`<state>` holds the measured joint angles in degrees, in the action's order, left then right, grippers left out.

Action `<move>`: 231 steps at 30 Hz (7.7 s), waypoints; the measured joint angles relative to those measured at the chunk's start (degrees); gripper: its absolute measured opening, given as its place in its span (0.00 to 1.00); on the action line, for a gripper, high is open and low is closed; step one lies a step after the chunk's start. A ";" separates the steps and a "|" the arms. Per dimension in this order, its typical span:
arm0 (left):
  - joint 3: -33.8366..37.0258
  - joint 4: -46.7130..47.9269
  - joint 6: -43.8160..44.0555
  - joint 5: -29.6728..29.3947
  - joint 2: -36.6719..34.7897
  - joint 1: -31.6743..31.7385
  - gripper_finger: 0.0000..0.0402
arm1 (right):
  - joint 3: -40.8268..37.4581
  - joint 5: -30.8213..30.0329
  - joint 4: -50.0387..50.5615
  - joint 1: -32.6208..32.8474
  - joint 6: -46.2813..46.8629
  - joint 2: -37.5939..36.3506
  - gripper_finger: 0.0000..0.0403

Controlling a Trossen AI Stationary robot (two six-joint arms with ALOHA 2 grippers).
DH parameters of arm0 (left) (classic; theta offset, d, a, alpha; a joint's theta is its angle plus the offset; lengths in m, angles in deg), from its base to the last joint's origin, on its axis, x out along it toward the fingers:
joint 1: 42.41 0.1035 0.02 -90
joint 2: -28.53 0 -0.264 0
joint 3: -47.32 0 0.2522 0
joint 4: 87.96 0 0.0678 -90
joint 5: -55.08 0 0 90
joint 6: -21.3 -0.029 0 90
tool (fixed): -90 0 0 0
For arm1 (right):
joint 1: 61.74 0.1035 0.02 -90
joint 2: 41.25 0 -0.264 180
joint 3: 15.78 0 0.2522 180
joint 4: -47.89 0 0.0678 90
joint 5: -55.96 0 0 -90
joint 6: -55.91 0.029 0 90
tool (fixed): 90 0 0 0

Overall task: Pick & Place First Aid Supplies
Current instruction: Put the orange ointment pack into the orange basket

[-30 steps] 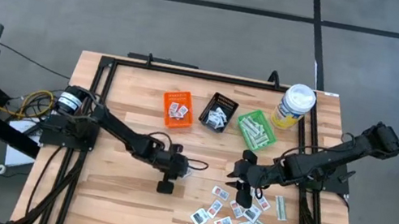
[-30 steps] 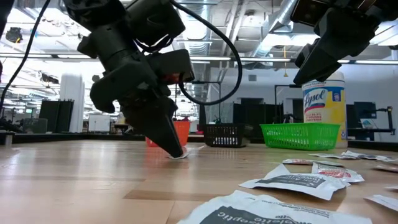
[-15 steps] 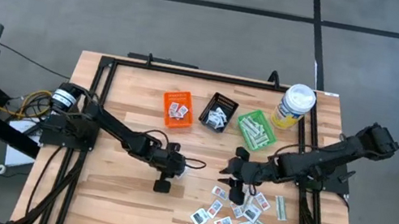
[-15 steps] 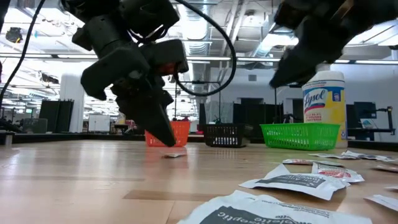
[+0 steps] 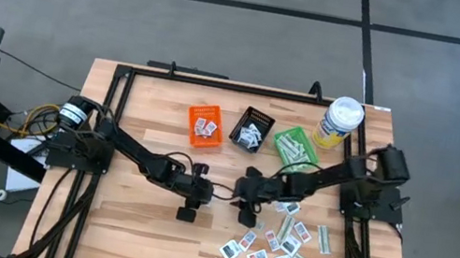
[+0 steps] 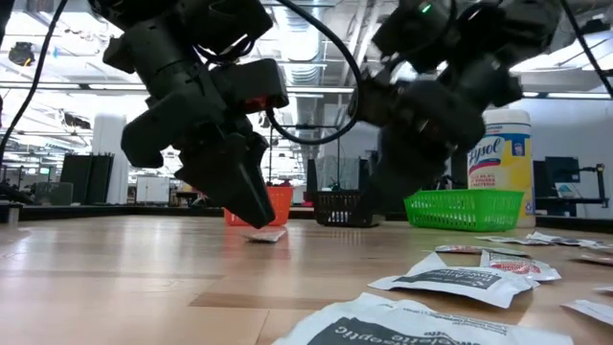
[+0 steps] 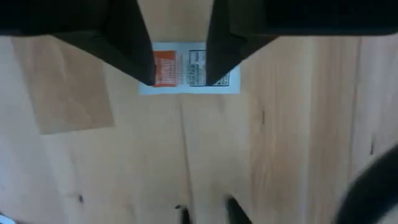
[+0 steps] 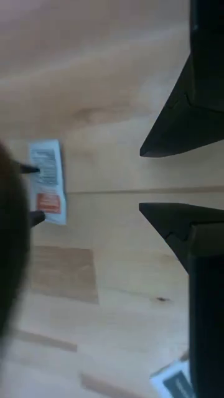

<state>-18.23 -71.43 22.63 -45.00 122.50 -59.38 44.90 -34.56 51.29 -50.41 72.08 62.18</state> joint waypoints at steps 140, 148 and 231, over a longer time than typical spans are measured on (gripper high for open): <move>16.90 -26.70 2.48 6.77 -18.30 -1.31 0.26 | 12.59 -12.63 36.32 9.21 23.54 1.54 0.01; 16.87 -30.91 18.43 -7.17 -12.58 -0.32 0.31 | 12.63 -29.62 15.50 6.36 6.31 1.60 0.01; 16.94 -44.39 -11.53 -6.56 -7.98 -0.37 0.01 | 12.70 -14.03 7.59 4.24 0.55 -1.39 0.25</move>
<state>-1.29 -115.82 11.10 -51.57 114.52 -59.75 57.59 -48.59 58.88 -46.17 72.63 60.79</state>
